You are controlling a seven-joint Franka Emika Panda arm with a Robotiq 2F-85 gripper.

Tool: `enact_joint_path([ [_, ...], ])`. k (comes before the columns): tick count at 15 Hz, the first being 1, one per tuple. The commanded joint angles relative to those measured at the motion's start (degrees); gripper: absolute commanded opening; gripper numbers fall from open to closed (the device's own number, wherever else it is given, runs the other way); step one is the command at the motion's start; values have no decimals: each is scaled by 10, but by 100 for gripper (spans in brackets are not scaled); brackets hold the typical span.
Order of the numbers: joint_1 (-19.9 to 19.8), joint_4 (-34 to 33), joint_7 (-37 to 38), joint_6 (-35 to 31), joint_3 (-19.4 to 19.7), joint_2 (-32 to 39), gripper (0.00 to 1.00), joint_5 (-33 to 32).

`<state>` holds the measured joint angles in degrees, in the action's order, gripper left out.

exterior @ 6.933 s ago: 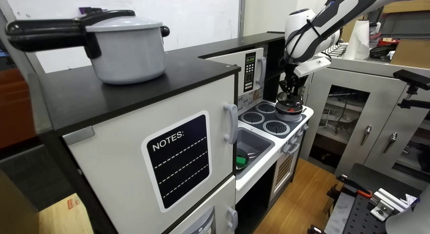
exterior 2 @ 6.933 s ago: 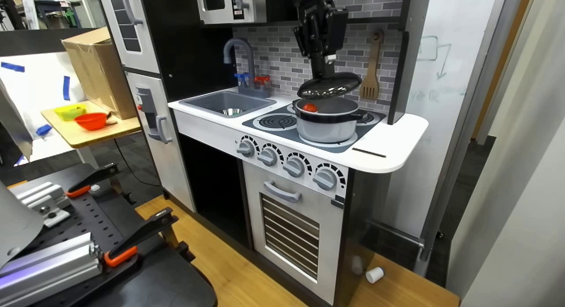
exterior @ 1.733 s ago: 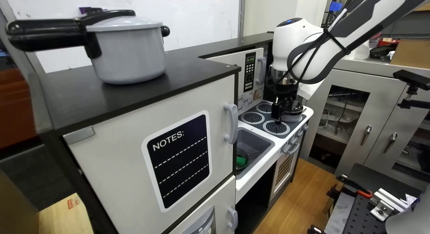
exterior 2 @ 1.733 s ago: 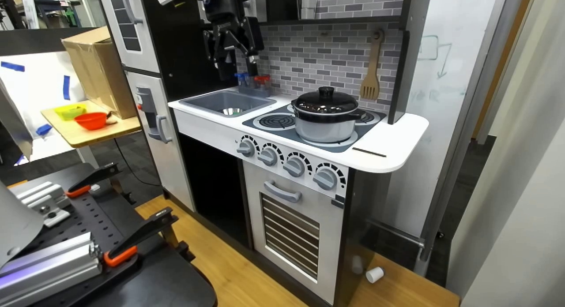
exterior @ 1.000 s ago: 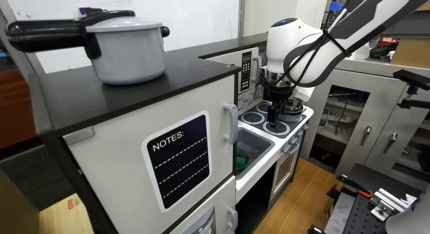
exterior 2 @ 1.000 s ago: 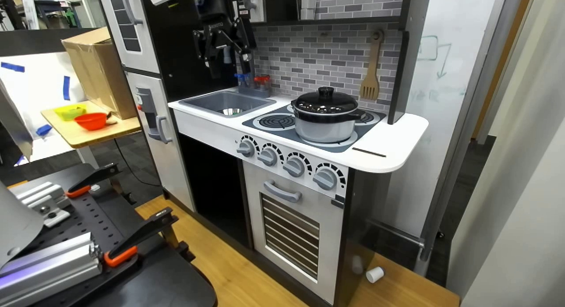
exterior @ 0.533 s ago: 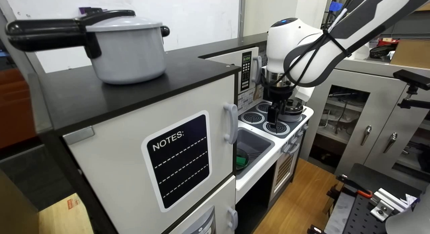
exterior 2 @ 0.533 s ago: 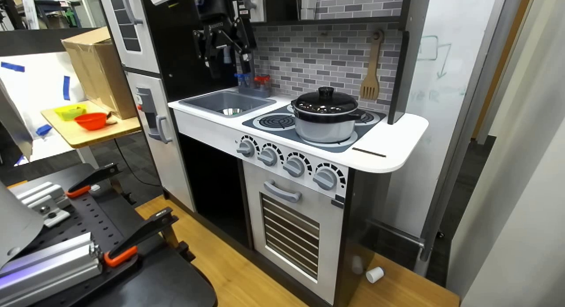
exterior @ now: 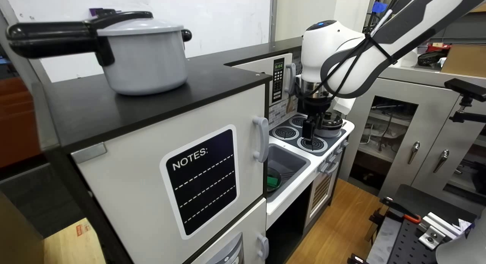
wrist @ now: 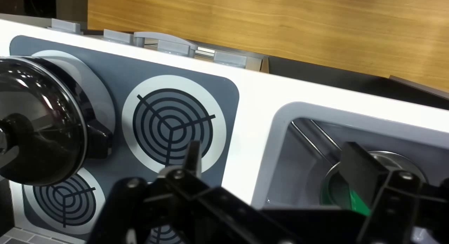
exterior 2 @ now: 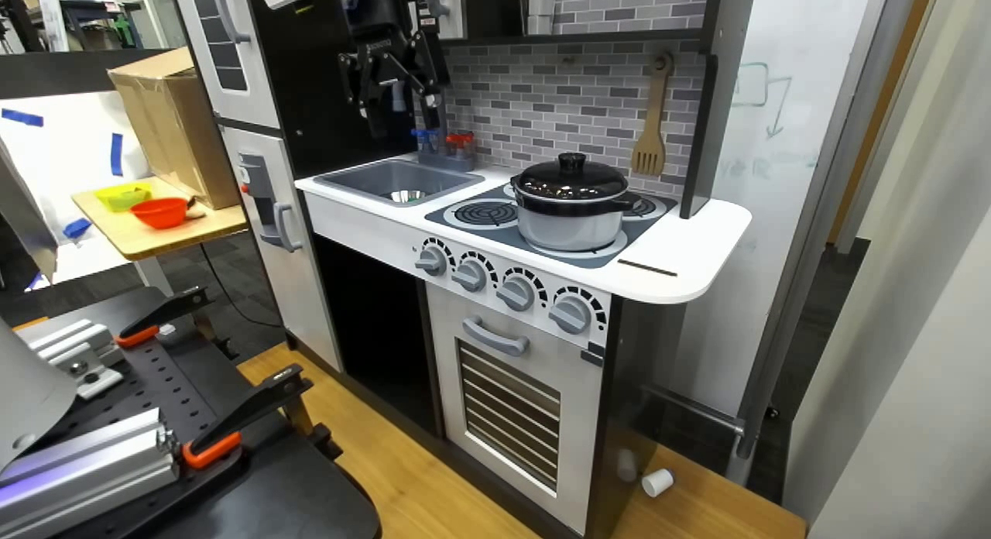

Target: Place the black lid on top of the grey pot on the stove, remove the green block from the silver pan in the sink and set it on the stove then place it back on the pan

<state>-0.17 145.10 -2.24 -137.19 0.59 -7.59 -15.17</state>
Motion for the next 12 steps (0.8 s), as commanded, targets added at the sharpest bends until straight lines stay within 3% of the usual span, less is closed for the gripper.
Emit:
enact_joint_path([
  [1, -3, -1, -1, 1, -3, 0, 100, 1],
  [6, -3, -1, -1, 1, -3, 0, 100, 1],
  [9, -13, 4, 52, -4, -4, -5, 100, -31],
  [11, -21, -5, 141, 21, -15, -1, 100, -81],
  [12, -14, -14, 157, 45, -18, 6, 100, -71],
])
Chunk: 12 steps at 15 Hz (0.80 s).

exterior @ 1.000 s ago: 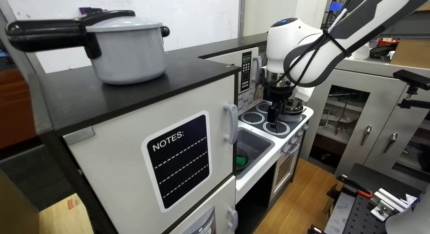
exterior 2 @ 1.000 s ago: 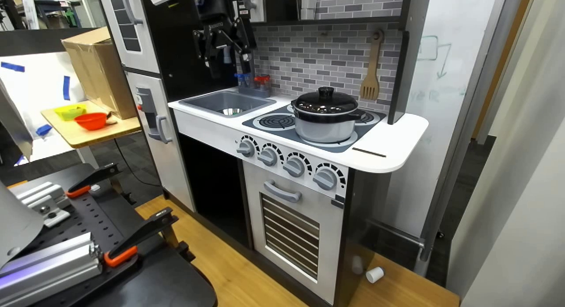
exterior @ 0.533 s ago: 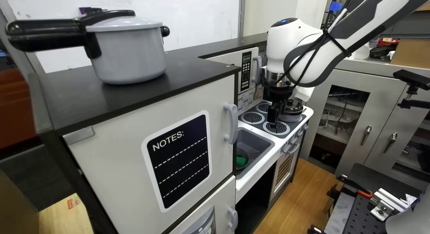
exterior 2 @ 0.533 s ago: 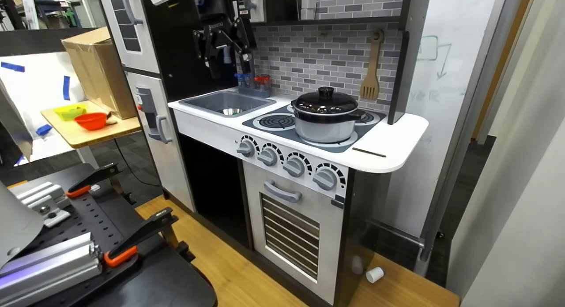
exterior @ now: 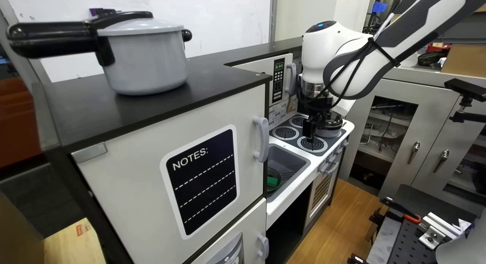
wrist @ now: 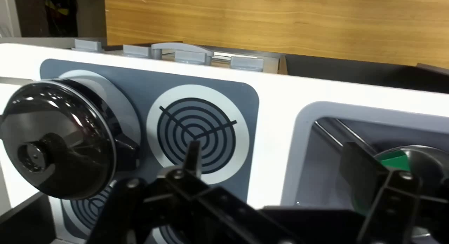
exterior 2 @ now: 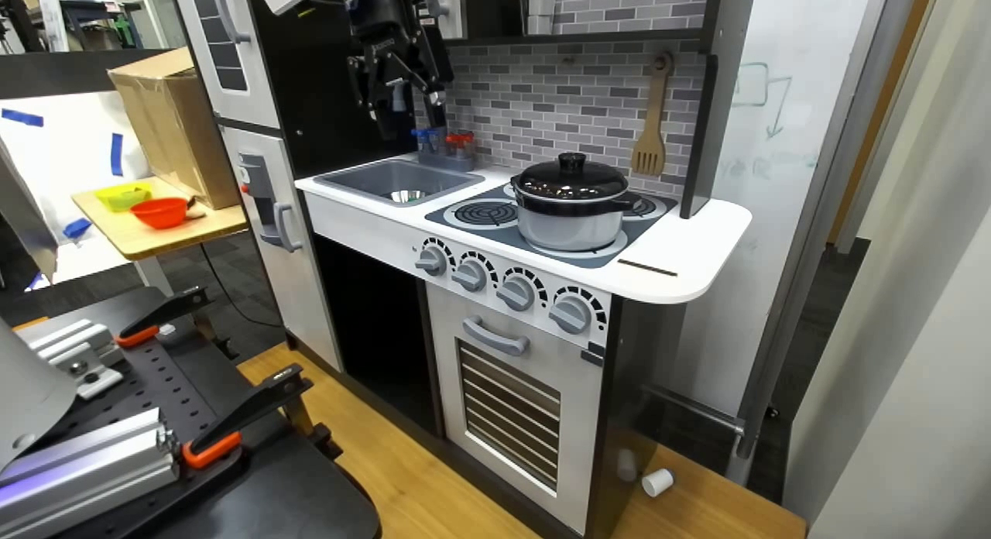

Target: Place the black lid on top of the grey pot on the stove, remove the green block from the silver pan in the sink and set it on the stove then place it back on the pan

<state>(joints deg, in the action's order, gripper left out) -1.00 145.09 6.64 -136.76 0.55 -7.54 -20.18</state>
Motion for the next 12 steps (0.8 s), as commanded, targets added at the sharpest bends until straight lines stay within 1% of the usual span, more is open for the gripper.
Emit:
enact_joint_path([
  [1, -1, -15, 79, 39, -21, 9, 100, -20],
  [4, 22, -27, 55, 36, -39, 24, 100, 9],
  [7, 39, -44, 43, 20, -52, 45, 100, 17],
  [9, 47, -60, 22, 11, -53, 65, 100, 37],
  [12, 46, -94, -6, -6, -48, 108, 100, 68],
])
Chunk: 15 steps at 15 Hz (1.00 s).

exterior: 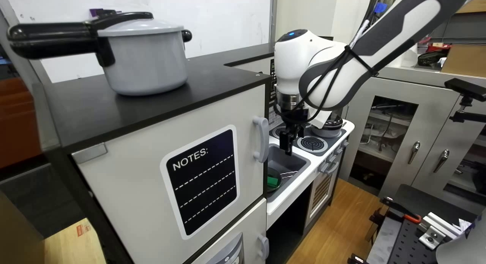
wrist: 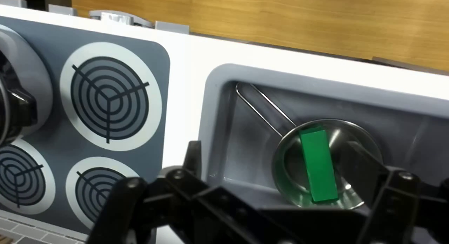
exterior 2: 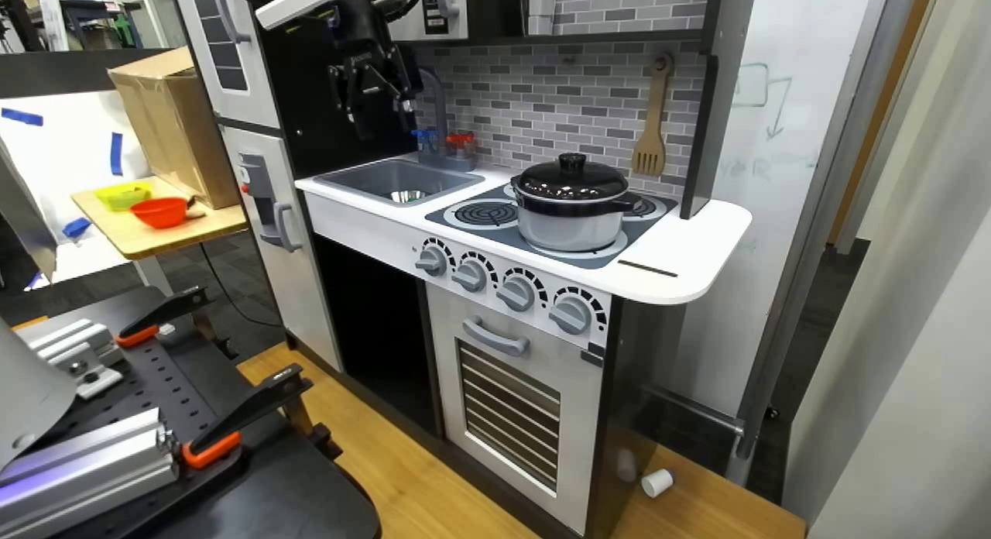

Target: Place the black lid on top of the grey pot on the stove, remove the green block from the silver pan in the sink and set it on the stove then place it back on the pan

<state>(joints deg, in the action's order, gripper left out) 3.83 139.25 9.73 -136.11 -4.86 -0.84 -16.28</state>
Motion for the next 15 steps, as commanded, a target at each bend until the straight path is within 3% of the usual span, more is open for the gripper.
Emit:
enact_joint_path([
  [1, -4, -48, -48, -13, 8, 54, 100, 48],
  [8, -12, -65, -114, -7, 14, 80, 100, 191],
  [9, -3, -32, -72, -9, 14, 55, 100, 158],
  [15, -3, -32, -83, -9, 13, 55, 100, 177],
])
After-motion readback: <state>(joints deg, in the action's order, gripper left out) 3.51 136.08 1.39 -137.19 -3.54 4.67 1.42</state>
